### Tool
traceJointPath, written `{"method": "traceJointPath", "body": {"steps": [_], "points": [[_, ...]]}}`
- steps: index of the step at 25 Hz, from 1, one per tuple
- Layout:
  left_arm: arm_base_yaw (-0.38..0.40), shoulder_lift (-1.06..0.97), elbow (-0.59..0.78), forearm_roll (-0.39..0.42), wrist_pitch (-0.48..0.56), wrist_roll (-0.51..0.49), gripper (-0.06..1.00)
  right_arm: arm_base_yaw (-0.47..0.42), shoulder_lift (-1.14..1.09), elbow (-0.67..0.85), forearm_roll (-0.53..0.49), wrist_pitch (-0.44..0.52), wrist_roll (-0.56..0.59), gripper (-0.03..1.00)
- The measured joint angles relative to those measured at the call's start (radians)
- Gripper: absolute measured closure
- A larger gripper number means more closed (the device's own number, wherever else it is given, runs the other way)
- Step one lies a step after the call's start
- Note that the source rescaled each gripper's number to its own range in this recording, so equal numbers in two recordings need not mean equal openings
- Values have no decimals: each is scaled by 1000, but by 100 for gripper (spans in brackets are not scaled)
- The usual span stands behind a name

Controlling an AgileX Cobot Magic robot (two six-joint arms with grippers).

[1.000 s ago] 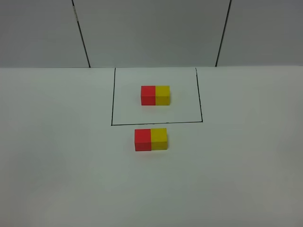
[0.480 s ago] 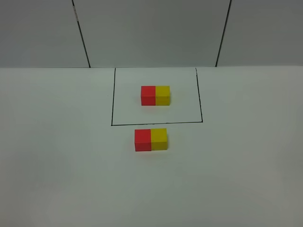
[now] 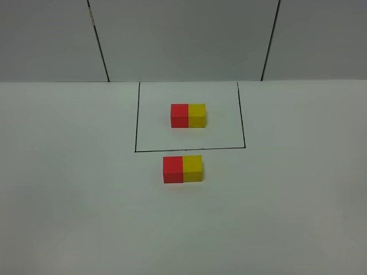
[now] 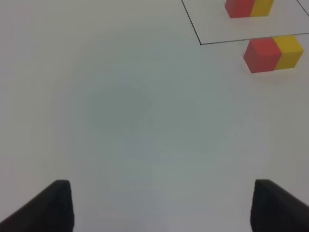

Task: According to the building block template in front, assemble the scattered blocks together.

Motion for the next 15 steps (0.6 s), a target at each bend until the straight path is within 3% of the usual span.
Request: {"method": "traceJointPath", "body": {"steps": [4,15], "points": [[0,0,0,0,0,0,17,0,0,2,0,-2,0,28],[0,0,0,0,0,0,17,0,0,2,0,-2,0,29]]}}
